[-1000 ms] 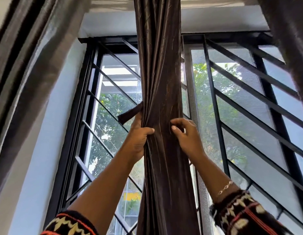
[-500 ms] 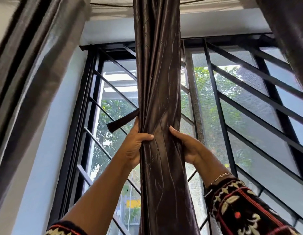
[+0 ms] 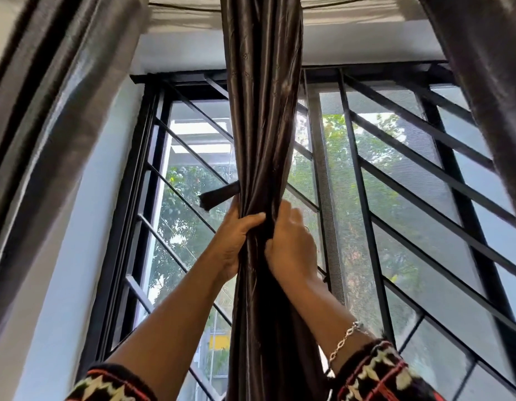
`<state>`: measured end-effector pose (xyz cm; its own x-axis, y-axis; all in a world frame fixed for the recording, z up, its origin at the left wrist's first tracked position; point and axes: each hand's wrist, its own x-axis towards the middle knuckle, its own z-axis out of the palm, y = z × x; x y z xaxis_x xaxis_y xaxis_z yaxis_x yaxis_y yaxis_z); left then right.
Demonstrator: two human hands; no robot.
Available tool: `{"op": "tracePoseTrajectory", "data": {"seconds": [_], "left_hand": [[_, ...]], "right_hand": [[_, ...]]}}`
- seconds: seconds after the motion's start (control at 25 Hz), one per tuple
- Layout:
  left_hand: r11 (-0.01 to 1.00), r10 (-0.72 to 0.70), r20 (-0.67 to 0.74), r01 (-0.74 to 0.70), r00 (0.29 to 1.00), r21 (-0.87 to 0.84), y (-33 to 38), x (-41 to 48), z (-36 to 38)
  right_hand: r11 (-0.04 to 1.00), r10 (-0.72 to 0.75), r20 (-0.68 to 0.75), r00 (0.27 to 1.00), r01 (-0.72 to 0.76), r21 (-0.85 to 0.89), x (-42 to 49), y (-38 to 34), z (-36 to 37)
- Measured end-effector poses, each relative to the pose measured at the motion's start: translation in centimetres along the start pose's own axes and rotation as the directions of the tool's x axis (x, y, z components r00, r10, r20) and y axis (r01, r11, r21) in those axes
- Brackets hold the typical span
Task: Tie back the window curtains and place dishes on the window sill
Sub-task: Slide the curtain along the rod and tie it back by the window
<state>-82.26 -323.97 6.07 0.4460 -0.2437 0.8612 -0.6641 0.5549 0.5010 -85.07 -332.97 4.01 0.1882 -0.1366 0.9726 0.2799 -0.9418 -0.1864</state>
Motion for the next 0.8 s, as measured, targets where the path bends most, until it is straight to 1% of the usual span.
{"op": "tracePoseTrajectory", "data": {"seconds": [0.08, 0.2, 0.28, 0.32, 0.36, 0.4, 0.44, 0.48, 0.52, 0.56, 0.6, 0.64, 0.72, 0.76, 0.8], "left_hand": [[0.998, -0.001, 0.028, 0.003, 1.0, -0.055, 0.3, -0.3, 0.5], [1.0, -0.018, -0.001, 0.018, 1.0, 0.004, 0.6, -0.5, 1.1], [0.999, -0.031, -0.068, 0.032, 0.997, 0.026, 0.9, -0.5, 1.4], [0.999, -0.037, -0.11, 0.04, 0.993, 0.017, 1.0, -0.4, 1.5], [0.999, -0.046, -0.15, 0.048, 0.988, 0.009, 1.0, -0.4, 1.5], [0.998, -0.056, -0.178, 0.057, 0.982, 0.003, 1.1, -0.3, 1.5], [0.998, -0.067, -0.19, 0.068, 0.98, -0.001, 1.1, -0.3, 1.4], [0.997, -0.079, -0.187, 0.08, 0.979, -0.002, 1.2, -0.2, 1.2], [0.996, -0.093, -0.173, 0.093, 0.981, -0.005, 1.4, -0.3, 1.1], [0.994, -0.111, -0.154, 0.11, 0.982, -0.016, 1.5, -0.3, 1.1], [0.99, -0.137, -0.135, 0.133, 0.981, -0.037, 1.7, -0.3, 1.0], [0.984, -0.17, -0.116, 0.163, 0.979, -0.068, 1.8, -0.3, 1.0], [0.968, -0.23, -0.08, 0.219, 0.97, -0.122, 2.2, -0.4, 0.9], [0.96, -0.254, -0.058, 0.245, 0.965, -0.134, 2.3, -0.4, 0.9], [0.952, -0.279, -0.032, 0.272, 0.96, -0.143, 2.5, -0.5, 0.9]], "right_hand": [[0.998, -0.058, 0.072, 0.996, 0.06, -0.029, -0.8, -0.2, 0.0], [0.989, -0.142, 0.117, 0.983, 0.146, -0.026, -2.1, -0.5, -0.1], [0.974, -0.222, 0.134, 0.966, 0.212, 0.081, -2.6, -0.3, -0.4], [0.954, -0.267, 0.157, 0.951, 0.237, 0.185, -2.6, 0.1, -0.5], [0.914, -0.283, 0.169, 0.944, 0.213, 0.345, -2.5, 0.5, -0.8], [0.846, -0.246, 0.172, 0.954, 0.125, 0.518, -2.2, 0.9, -1.3], [0.746, -0.159, 0.17, 0.973, 0.006, 0.665, -1.6, 1.5, -1.7], [0.657, -0.045, 0.166, 0.985, -0.096, 0.748, -0.8, 2.2, -2.0], [0.616, 0.054, 0.172, 0.984, -0.169, 0.769, 0.1, 3.0, -2.1], [0.606, 0.117, 0.214, 0.97, -0.24, 0.758, 1.0, 3.6, -2.2], [0.589, 0.138, 0.292, 0.947, -0.315, 0.744, 1.9, 4.1, -2.2], [0.542, 0.128, 0.393, 0.911, -0.396, 0.742, 2.5, 4.4, -2.0], [0.389, 0.05, 0.585, 0.81, -0.555, 0.735, 3.2, 4.2, -1.4], [0.34, -0.002, 0.651, 0.759, -0.612, 0.714, 3.3, 3.9, -1.0], [0.319, -0.048, 0.691, 0.721, -0.645, 0.695, 3.2, 3.6, -0.6]]}}
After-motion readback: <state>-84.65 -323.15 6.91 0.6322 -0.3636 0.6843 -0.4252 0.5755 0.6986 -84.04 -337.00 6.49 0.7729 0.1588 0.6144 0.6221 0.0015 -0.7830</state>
